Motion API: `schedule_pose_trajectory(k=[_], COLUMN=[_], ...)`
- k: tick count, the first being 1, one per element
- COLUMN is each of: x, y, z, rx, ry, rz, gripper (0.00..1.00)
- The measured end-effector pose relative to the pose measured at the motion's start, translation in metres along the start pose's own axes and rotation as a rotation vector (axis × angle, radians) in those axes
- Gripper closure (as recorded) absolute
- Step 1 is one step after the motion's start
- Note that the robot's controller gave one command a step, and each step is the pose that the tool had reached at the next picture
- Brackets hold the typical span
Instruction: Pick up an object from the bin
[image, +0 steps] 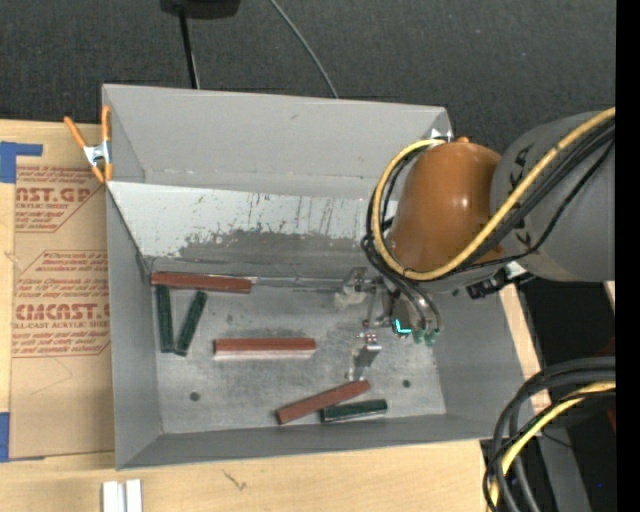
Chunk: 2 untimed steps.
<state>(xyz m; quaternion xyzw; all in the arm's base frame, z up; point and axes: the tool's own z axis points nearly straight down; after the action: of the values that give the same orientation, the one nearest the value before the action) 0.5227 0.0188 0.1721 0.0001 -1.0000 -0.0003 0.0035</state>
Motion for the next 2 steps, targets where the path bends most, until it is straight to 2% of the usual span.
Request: schedule_pose_trajectory(k=[1,2], x=[-0.002,-0.023], y=[0.000,0.027], z=[-0.004,0.096], rx=[0.000,0.000], ry=[-0.008,-0.011], rz=[0.000,-0.027], gripper=[0.00,1.00])
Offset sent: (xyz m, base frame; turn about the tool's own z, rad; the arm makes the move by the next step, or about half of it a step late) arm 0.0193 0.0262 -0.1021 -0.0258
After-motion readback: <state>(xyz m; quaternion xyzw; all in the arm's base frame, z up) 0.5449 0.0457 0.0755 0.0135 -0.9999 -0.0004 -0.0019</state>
